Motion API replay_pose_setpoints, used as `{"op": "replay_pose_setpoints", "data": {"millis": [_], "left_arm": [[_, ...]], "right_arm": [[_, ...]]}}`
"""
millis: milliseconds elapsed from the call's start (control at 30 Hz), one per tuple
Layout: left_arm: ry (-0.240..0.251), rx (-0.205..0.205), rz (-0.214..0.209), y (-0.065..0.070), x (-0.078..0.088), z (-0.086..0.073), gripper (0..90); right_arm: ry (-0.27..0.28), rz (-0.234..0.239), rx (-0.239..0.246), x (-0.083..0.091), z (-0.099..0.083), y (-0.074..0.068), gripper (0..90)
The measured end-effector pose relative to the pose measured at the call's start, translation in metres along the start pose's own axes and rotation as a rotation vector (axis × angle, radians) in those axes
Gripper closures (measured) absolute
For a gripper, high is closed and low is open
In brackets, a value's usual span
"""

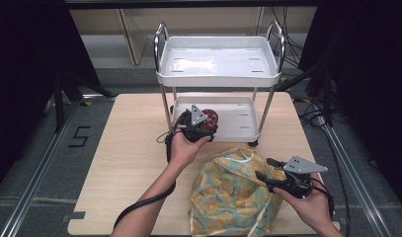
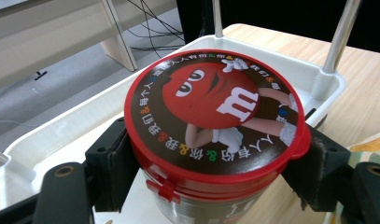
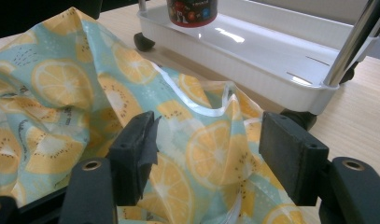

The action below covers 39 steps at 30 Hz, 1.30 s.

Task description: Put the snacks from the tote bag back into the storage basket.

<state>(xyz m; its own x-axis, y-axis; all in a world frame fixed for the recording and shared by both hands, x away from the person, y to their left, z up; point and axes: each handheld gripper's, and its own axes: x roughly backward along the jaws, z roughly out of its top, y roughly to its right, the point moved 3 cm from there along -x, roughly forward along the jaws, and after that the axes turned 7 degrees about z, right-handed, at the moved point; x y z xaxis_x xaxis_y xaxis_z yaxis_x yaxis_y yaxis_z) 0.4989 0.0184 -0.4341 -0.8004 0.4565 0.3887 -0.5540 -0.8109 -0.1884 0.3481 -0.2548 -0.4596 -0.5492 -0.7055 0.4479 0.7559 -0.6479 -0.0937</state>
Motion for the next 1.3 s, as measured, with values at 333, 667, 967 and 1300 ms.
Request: {"op": "replay_pose_setpoints", "data": {"millis": [333, 667, 967, 1300], "left_arm": [[-0.003, -0.016, 0.007, -0.004, -0.006, -0.001, 25.3], [-0.018, -0.018, 0.013, -0.007, -0.013, -0.004, 25.3], [-0.018, -0.018, 0.014, -0.008, -0.017, -0.003, 25.3], [-0.037, -0.022, 0.022, -0.011, -0.023, -0.007, 25.3]], "right_arm": [[0.016, -0.011, 0.023, -0.001, 0.0, 0.002, 37.5], [-0.002, 0.001, -0.001, 0.0, 0.0, 0.0, 37.5], [0.006, -0.004, 0.02, -0.001, 0.0, 0.002, 37.5], [0.005, -0.004, 0.029, -0.001, 0.0, 0.003, 37.5]]}}
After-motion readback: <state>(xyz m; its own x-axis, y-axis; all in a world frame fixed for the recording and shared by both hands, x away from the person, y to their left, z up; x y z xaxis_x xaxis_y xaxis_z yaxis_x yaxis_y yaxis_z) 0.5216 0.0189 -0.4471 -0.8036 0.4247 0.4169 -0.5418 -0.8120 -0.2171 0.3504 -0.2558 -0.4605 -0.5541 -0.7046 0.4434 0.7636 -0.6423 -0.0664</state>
